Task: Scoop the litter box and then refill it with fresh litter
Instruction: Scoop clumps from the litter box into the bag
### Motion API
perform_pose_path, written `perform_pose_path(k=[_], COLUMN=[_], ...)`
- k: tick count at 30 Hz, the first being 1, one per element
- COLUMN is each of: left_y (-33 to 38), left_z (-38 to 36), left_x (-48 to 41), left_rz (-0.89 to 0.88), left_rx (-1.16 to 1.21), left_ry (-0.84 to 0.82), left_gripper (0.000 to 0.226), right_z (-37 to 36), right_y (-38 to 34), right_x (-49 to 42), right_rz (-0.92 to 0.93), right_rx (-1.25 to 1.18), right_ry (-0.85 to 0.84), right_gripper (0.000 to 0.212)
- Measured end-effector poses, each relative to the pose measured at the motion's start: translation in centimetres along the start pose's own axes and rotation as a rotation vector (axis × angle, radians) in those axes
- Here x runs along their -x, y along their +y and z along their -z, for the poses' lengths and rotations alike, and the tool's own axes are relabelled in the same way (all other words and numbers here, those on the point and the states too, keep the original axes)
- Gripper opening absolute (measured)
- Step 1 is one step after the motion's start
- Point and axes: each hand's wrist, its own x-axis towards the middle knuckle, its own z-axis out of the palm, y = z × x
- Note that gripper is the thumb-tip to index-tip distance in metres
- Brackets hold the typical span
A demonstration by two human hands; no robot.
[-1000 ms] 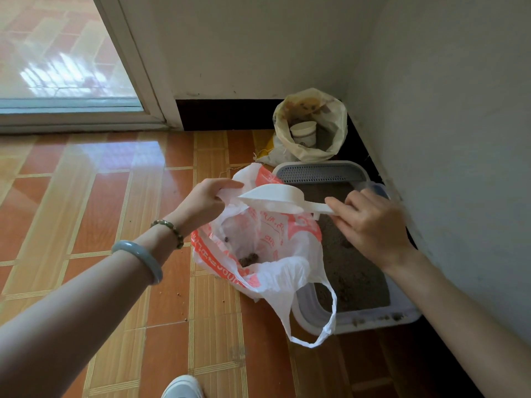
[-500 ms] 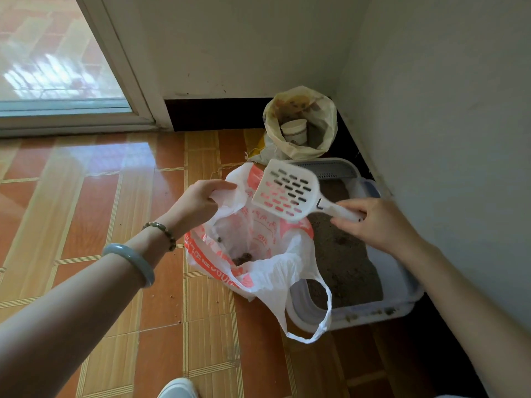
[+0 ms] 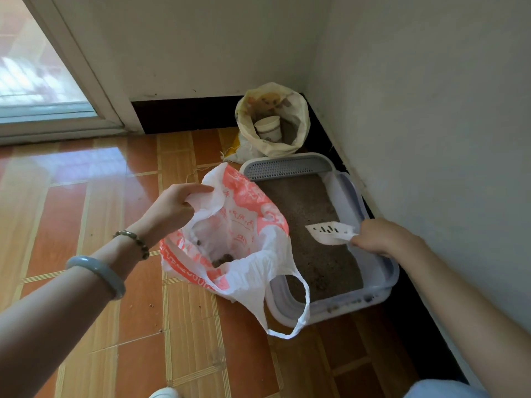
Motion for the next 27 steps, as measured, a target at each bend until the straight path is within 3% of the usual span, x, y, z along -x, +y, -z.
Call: perform_pose_path(k=[3,8,18,27], left_y=[0.3,0.5,0.0,0.9], left_z=[-0.1,-0.1,0.5,0.5], left_x=[-0.1,0.1,0.2,-0.2], left_rz=[-0.001,0.02,0.013,0.017], left_rx=[-0.001,0.005,0.002,0.013], left_ry=[-0.004,0.0,0.011,0.004], left_gripper=[0.072,0.07,0.069,0.065], right_z=[-1.3,-3.2,-5.9,-6.3], right_y=[0.0,-0.3,-0.5,-4.2], right_x=[-0.6,-2.2,-5.1,-6.7], right_rz=[-0.065,-0.035,0.098,0.106], right_rx=[0.034,0.125,0.005,-0.113], right_ry=[-0.109,-0.148,0.048,0.131], right_gripper=[0.03,0.035,0.034,0.035])
